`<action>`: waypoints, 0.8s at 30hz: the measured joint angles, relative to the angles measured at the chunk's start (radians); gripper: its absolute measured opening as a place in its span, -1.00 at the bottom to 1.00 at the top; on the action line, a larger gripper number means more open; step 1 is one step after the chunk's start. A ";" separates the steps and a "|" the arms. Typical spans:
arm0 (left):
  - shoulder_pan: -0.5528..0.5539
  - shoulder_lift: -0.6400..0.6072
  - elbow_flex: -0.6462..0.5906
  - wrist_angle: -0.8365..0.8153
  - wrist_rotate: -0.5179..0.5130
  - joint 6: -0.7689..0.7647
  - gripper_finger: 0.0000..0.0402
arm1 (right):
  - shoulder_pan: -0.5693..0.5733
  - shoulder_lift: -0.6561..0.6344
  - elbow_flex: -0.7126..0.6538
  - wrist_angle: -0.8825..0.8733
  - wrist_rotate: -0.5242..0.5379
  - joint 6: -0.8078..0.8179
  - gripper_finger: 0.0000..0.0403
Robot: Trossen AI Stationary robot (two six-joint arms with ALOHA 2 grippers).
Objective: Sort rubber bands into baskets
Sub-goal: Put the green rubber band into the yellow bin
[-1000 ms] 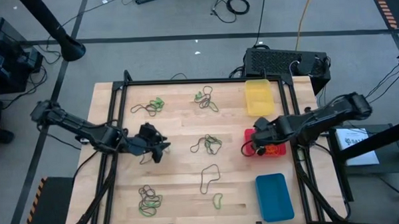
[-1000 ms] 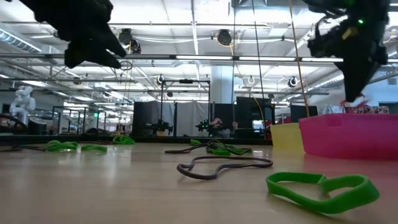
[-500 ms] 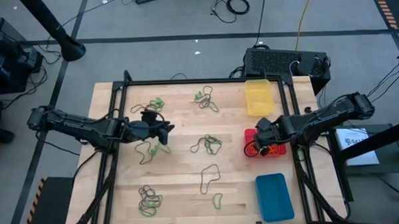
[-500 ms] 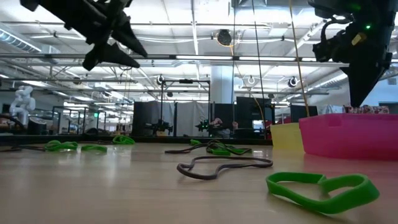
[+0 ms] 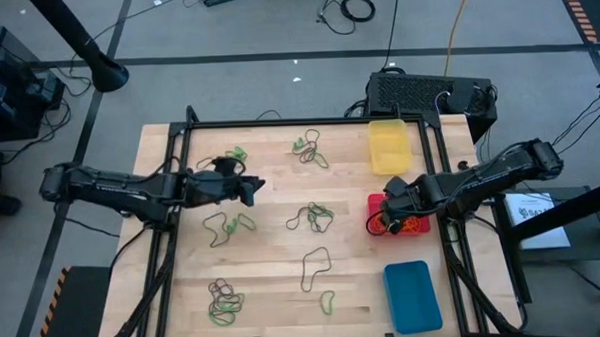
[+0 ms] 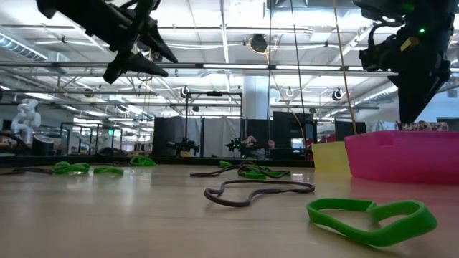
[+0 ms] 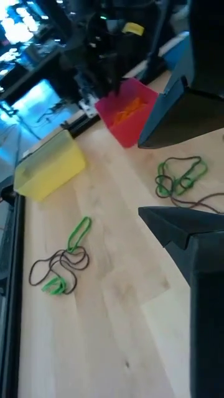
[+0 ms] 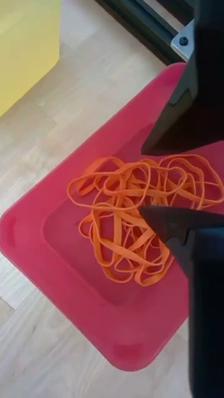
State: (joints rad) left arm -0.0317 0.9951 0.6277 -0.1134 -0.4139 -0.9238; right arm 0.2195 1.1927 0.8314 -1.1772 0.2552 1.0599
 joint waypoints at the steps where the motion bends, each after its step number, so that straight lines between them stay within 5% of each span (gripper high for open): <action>1: 0.025 0.000 0.000 -0.005 0.039 0.019 -0.16 | 0.000 0.000 0.000 0.000 0.000 0.001 -0.30; 8: 0.314 0.000 0.000 -0.209 0.289 0.064 -0.16 | 0.000 0.000 0.052 0.079 0.002 0.011 -0.15; 15: 0.613 0.057 0.000 -0.368 0.313 0.325 -0.16 | -0.011 0.000 0.088 0.372 0.053 0.045 -0.16; 24: 0.820 0.348 0.032 -0.297 0.351 0.674 -0.16 | -0.075 0.000 0.089 0.792 0.166 -0.006 -0.16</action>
State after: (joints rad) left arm 0.7879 1.3428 0.6596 -0.4106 -0.0629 -0.2499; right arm 0.1445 1.1931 0.9207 -0.3856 0.4212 1.0539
